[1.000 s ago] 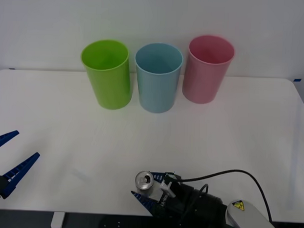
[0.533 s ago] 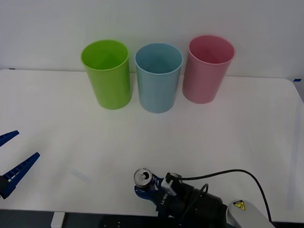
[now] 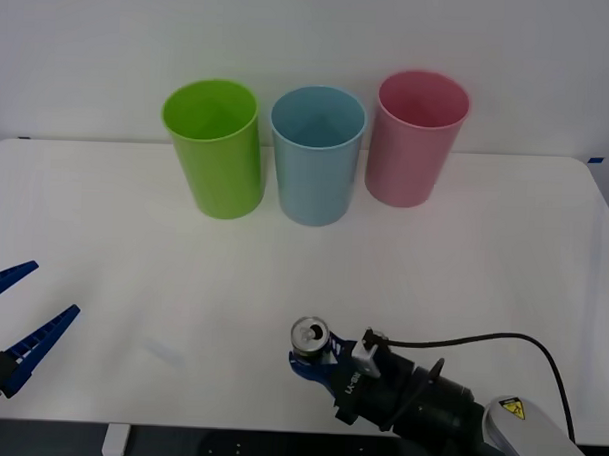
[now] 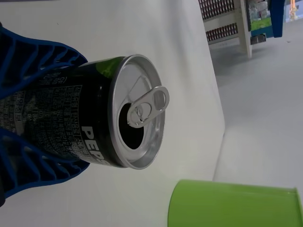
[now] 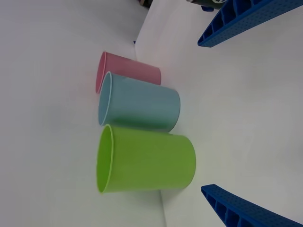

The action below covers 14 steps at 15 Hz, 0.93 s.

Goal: Grasp the object on the table and drop it into the matching bin: aluminum can to the light blue bin, PET bottle to the pink bin.

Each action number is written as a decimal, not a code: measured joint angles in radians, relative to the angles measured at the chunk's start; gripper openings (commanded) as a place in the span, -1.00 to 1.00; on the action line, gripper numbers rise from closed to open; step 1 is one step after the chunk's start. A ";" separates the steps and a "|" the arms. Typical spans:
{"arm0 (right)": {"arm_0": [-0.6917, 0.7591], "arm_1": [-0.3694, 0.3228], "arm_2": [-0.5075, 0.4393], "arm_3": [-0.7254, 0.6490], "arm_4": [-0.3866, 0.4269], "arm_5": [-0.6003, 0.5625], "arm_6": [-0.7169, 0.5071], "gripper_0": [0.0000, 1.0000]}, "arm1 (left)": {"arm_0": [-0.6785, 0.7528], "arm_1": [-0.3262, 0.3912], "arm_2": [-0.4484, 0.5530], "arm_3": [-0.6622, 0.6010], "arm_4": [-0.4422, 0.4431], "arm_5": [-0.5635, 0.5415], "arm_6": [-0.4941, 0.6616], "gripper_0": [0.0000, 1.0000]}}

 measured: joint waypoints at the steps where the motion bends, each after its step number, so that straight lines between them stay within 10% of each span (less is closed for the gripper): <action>1: 0.011 -0.009 -0.011 -0.025 0.000 0.000 -0.026 -1.00 | 0.000 0.000 0.000 0.000 0.000 0.000 0.000 1.00; 14: 0.067 -0.074 -0.237 -0.323 -0.008 0.001 -0.395 -1.00 | 0.000 0.000 0.000 0.000 0.000 0.000 0.000 1.00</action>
